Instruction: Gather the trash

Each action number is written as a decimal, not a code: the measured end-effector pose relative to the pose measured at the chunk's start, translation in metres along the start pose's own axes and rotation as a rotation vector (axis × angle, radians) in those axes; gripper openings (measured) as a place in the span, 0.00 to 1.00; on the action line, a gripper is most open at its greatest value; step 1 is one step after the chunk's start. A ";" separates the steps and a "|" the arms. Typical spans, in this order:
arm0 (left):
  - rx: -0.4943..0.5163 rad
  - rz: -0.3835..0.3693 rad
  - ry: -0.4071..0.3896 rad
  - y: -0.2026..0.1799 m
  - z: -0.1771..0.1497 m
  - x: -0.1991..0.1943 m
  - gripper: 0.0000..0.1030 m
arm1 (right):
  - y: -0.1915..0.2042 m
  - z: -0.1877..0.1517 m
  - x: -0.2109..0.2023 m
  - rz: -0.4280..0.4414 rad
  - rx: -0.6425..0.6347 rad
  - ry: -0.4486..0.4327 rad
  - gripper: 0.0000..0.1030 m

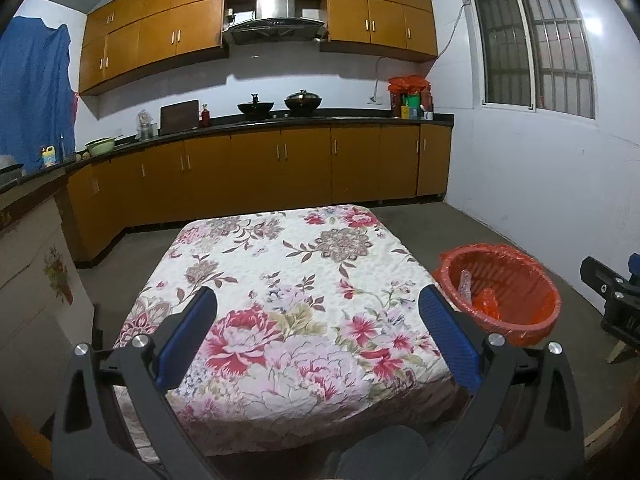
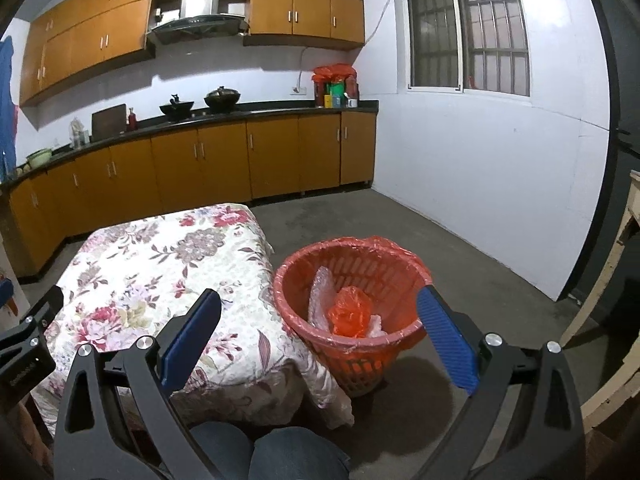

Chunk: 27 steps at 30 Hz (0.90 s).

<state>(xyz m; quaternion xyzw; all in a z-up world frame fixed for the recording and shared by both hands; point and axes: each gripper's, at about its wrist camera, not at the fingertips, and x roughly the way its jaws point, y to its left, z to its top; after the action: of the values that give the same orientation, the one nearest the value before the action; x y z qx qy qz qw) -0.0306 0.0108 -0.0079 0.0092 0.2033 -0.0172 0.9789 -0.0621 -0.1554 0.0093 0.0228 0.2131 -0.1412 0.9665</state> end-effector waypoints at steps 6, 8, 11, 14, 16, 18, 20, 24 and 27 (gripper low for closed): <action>-0.001 0.008 0.001 -0.001 -0.001 -0.001 0.96 | 0.003 -0.003 0.000 -0.025 0.002 0.006 0.95; 0.000 0.008 -0.004 -0.001 -0.001 -0.002 0.96 | 0.004 -0.003 -0.001 -0.031 0.003 0.001 0.95; -0.002 0.008 -0.011 -0.002 -0.002 -0.003 0.96 | 0.004 -0.003 -0.004 -0.034 0.005 -0.012 0.95; -0.002 0.009 -0.014 -0.002 -0.002 -0.003 0.96 | 0.004 -0.002 -0.005 -0.041 0.004 -0.023 0.95; -0.002 0.011 -0.019 -0.002 -0.002 -0.004 0.96 | 0.003 -0.002 -0.005 -0.043 0.007 -0.028 0.95; -0.003 0.013 -0.026 -0.003 -0.001 -0.006 0.96 | 0.002 -0.001 -0.005 -0.046 0.011 -0.030 0.95; -0.006 0.012 -0.035 -0.003 0.000 -0.007 0.96 | 0.001 -0.001 -0.004 -0.047 0.014 -0.032 0.95; -0.010 0.008 -0.042 -0.004 0.001 -0.009 0.96 | 0.000 0.000 -0.005 -0.048 0.016 -0.037 0.95; -0.012 0.006 -0.042 -0.004 0.002 -0.008 0.96 | 0.000 0.000 -0.005 -0.047 0.017 -0.037 0.95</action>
<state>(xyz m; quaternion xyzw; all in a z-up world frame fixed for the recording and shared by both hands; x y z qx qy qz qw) -0.0375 0.0072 -0.0028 0.0037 0.1829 -0.0132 0.9830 -0.0663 -0.1540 0.0115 0.0234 0.1945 -0.1663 0.9664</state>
